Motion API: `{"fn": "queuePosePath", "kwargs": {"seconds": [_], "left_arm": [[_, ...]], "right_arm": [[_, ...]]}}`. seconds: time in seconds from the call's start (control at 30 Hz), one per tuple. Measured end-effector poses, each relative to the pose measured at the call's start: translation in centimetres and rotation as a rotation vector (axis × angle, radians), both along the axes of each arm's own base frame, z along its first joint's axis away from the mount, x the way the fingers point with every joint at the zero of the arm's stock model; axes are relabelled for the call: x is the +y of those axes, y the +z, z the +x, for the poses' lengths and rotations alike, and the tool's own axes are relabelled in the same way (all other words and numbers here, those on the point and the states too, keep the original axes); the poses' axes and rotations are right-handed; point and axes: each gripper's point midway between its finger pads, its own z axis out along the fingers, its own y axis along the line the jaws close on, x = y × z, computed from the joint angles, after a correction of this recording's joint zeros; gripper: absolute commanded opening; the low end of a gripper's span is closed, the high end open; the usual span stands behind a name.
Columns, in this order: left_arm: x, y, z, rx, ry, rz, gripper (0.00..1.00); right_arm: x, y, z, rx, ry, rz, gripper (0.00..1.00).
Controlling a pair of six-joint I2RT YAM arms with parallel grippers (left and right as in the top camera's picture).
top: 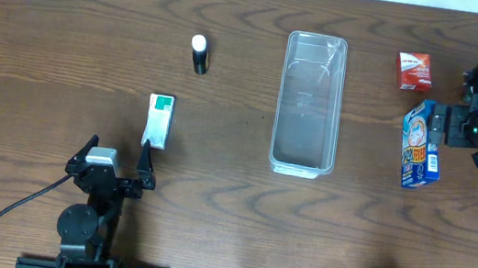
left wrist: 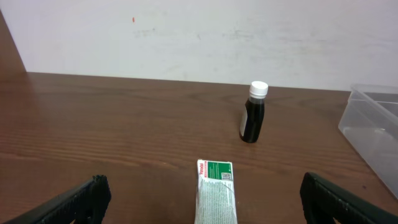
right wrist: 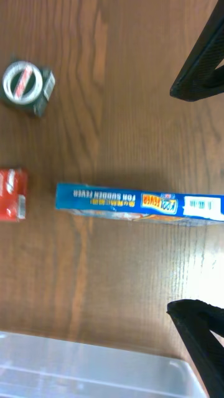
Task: Pack container
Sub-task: 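Move the right gripper to the blue Sudden Fever box and grasp it, then lift the blue box with the right gripper over the clear container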
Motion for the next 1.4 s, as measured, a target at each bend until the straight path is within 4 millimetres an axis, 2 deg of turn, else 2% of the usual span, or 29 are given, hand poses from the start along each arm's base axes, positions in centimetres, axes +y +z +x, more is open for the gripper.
{"fn": "queuePosePath", "kwargs": {"seconds": [0.3, 0.67, 0.93, 1.13, 1.27, 1.4], "left_arm": [[0.0, 0.0, 0.0, 0.000, 0.000, 0.000, 0.98], [0.0, 0.0, 0.0, 0.000, 0.000, 0.000, 0.98], [0.0, 0.0, 0.0, 0.000, 0.000, 0.000, 0.98], [0.0, 0.0, 0.0, 0.000, 0.000, 0.000, 0.98], [0.0, 0.0, 0.0, 0.000, 0.000, 0.000, 0.98], [0.0, 0.0, 0.0, 0.000, 0.000, 0.000, 0.98]], "right_arm": [[0.0, -5.1, 0.7, 0.137, 0.085, 0.023, 0.99], [-1.0, -8.9, 0.5, 0.238, 0.073, 0.055, 0.99], [-0.9, -12.1, 0.3, 0.317, 0.078, 0.085, 0.93], [-0.8, -13.5, 0.2, 0.353, 0.083, 0.100, 0.78], [-0.9, -13.5, 0.6, 0.336, 0.082, 0.096, 0.53], [-0.9, -13.5, 0.7, 0.331, 0.072, 0.099, 0.43]]}}
